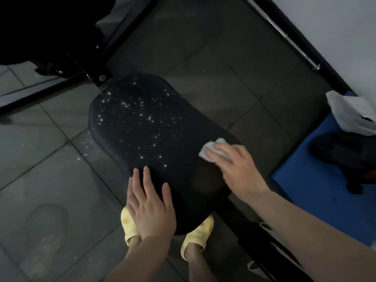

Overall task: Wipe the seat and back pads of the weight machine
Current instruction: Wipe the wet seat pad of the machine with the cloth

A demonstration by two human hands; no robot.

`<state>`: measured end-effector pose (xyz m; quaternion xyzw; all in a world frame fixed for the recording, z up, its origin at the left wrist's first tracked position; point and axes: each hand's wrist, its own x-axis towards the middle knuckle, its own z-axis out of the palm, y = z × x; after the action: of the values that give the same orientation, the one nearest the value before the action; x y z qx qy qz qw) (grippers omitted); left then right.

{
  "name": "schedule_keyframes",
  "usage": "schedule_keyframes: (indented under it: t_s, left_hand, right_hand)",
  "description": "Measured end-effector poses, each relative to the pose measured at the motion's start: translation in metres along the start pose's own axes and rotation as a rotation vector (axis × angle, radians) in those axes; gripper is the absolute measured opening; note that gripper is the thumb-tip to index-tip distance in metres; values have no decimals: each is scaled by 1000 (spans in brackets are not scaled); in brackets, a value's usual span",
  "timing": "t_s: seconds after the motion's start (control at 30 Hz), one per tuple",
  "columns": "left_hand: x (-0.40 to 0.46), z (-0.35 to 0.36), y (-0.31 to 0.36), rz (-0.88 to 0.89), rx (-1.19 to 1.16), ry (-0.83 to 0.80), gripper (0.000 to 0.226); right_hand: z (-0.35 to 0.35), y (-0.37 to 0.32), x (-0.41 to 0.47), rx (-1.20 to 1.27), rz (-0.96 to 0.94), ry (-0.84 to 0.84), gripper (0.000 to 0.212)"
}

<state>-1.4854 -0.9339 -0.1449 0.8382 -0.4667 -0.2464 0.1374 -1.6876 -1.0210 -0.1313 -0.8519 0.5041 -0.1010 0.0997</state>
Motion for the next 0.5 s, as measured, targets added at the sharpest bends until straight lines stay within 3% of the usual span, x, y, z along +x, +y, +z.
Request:
schedule_keyframes:
  t_s: [0.07,0.17,0.2,0.3,0.4,0.43,0.5]
  left_hand:
    - [4,-9,-16,67,-2,-37,60]
    - [9,-14,-29,116,2,-64,61]
    - [10,-15,-31,104,-8,-56,62]
    - [11,-17,-35,70,-65,-49,64]
    - [12,-20,-39,91,-117,-85,60]
    - [13,-22,-41,97,-128,-96,60]
    - [13,-27,-44,110,-144,-108,59]
  right_hand:
    - [-2,3,7,23,222,59,51]
    - [10,-39,51,95,750,174,45]
    - [14,-58,61,104,788,179,47]
    - [28,-98,47,98,472,72,57]
    - [21,-79,4,46,69,-25,57]
    - [16,-68,-6,18,66,-28,58]
    - [7,-55,-19,15,266,54,58]
